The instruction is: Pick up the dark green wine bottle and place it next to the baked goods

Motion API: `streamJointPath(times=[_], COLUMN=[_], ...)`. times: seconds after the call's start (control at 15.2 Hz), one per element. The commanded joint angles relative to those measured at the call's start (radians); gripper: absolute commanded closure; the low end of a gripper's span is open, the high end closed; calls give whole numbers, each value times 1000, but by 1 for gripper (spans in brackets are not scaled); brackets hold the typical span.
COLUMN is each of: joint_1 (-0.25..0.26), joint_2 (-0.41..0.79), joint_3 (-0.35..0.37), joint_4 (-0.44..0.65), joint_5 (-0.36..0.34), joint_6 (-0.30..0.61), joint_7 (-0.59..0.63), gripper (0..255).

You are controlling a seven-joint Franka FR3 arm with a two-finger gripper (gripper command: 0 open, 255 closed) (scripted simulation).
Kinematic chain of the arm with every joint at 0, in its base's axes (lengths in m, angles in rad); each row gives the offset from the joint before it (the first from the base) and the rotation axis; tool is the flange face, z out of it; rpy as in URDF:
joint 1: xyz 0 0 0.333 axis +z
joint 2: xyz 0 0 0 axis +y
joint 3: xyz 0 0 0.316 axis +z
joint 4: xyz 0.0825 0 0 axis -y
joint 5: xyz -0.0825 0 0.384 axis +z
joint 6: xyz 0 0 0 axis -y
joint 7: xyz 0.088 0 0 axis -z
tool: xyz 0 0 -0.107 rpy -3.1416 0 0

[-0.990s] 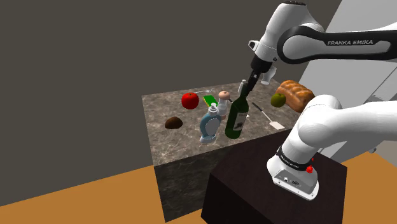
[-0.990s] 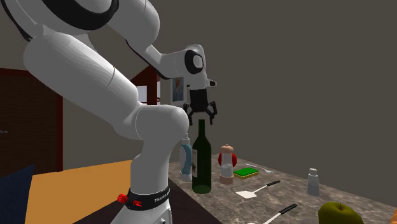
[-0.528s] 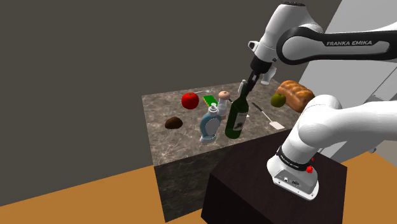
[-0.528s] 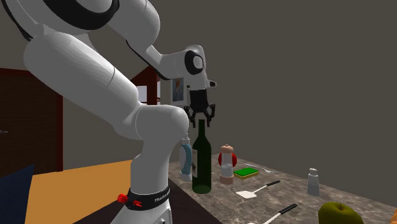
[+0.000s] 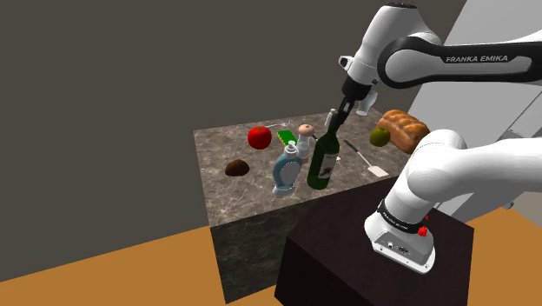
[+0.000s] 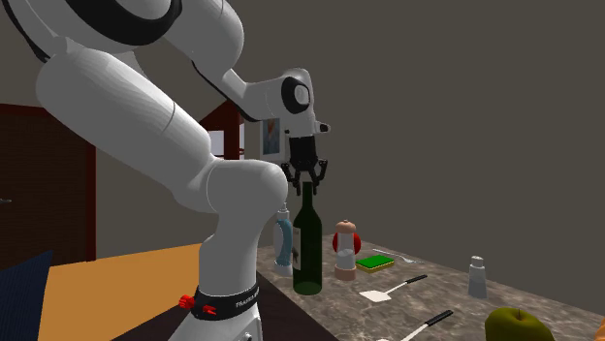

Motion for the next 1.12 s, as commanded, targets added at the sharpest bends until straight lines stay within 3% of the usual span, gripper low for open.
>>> streamJointPath(times=[0.0, 1.06], joint_1=[0, 13], joint_2=[0, 25], joint_3=[0, 19], joint_4=[0, 226], joint_5=[0, 21], joint_6=[0, -200], joint_7=[0, -2], gripper=[255, 255])
